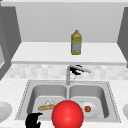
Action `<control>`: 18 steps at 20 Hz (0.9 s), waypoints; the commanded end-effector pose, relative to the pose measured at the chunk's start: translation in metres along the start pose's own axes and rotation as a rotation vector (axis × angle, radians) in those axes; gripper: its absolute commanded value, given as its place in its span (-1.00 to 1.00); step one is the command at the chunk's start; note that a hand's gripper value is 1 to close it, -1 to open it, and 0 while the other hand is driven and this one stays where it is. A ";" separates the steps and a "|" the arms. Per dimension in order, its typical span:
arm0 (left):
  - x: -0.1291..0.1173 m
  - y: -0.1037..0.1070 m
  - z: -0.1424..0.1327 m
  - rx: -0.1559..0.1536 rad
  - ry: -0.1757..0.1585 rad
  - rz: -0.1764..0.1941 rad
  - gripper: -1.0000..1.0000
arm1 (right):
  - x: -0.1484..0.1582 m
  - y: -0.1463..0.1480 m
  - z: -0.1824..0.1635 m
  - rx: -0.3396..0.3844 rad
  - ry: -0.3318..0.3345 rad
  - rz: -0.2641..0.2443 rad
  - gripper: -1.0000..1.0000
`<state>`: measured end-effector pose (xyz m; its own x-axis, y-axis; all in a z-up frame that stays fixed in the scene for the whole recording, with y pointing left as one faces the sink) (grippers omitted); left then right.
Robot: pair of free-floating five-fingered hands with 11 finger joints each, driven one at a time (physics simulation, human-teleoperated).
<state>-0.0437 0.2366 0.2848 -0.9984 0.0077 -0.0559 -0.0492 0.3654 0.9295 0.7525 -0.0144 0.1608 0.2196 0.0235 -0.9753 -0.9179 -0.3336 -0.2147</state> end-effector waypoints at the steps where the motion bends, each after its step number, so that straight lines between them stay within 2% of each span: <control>1: 0.000 0.000 0.000 0.000 0.000 0.000 0.00 | -0.002 0.010 -0.022 0.013 -0.053 -0.029 -1.00; 7: 0.000 0.000 0.000 0.000 0.000 0.000 0.00 | -0.005 0.028 -0.054 0.024 -0.087 -0.021 -1.00; 14: 0.000 0.000 0.000 0.000 0.000 0.000 0.00 | -0.010 0.043 -0.071 0.059 -0.238 -0.046 -1.00; 18: 0.000 0.000 0.000 0.000 0.000 0.000 0.00 | -0.006 0.051 -0.073 0.050 -0.321 -0.063 -1.00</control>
<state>-0.0437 0.2366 0.2848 -0.9984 0.0077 -0.0559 -0.0492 0.3654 0.9295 0.7327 -0.0966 0.1645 0.1701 0.2395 -0.9559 -0.9265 -0.2915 -0.2379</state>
